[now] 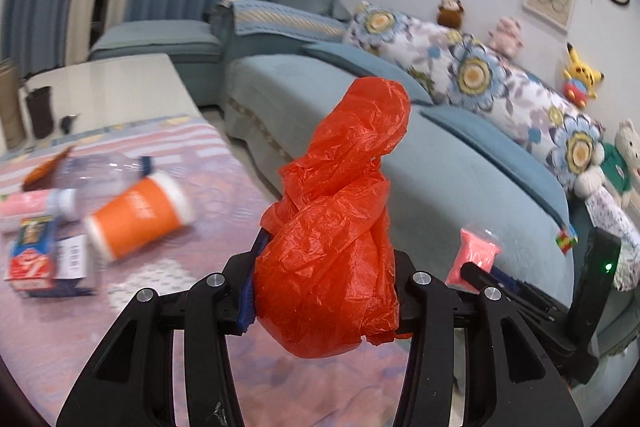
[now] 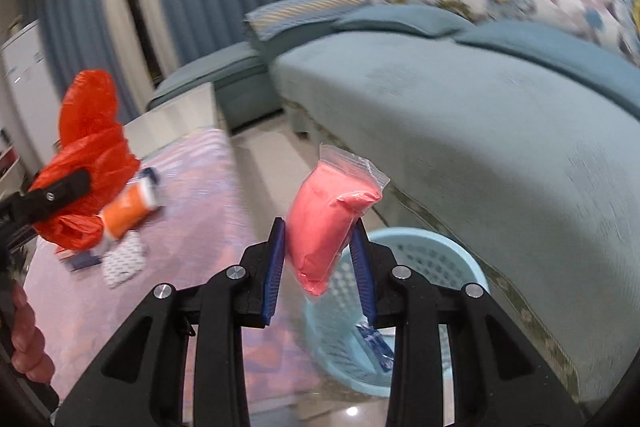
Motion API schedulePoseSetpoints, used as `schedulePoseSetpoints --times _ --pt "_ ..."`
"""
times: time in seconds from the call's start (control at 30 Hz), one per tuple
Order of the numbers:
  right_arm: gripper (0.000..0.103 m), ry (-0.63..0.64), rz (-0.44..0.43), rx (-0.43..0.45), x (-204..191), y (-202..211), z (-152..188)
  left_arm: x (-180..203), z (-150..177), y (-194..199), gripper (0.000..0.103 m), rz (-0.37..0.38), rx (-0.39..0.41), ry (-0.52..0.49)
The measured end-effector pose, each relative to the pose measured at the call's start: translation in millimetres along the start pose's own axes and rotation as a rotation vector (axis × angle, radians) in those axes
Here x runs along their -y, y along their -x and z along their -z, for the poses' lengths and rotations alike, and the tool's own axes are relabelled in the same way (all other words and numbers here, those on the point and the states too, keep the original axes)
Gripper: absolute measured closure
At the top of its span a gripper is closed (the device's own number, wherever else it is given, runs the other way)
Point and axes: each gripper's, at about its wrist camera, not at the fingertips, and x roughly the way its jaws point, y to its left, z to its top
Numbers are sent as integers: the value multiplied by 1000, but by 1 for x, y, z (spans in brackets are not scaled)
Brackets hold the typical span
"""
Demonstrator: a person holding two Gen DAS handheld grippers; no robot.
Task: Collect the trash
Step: 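Carry the bag and packet over the blue basket and release both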
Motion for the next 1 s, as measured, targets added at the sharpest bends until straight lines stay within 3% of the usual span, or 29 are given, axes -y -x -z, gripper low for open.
schedulePoseSetpoints --times 0.1,0.47,0.57,0.7,0.8,1.0 --pt "73 -47 58 -35 25 -11 5 13 3 -22 58 21 -39 -11" --pt "72 -166 129 -170 73 -51 34 49 40 -105 57 85 -240 -56" --pt "70 -178 139 -197 79 -58 39 53 49 -120 50 97 -278 -71" --pt "67 -193 139 -223 86 -66 42 56 54 -125 39 98 -282 -83" --pt "52 -206 143 -226 90 -68 43 56 53 -123 32 101 -267 -80" --pt "50 -220 129 -204 92 -62 42 58 48 -114 32 101 -233 -92"
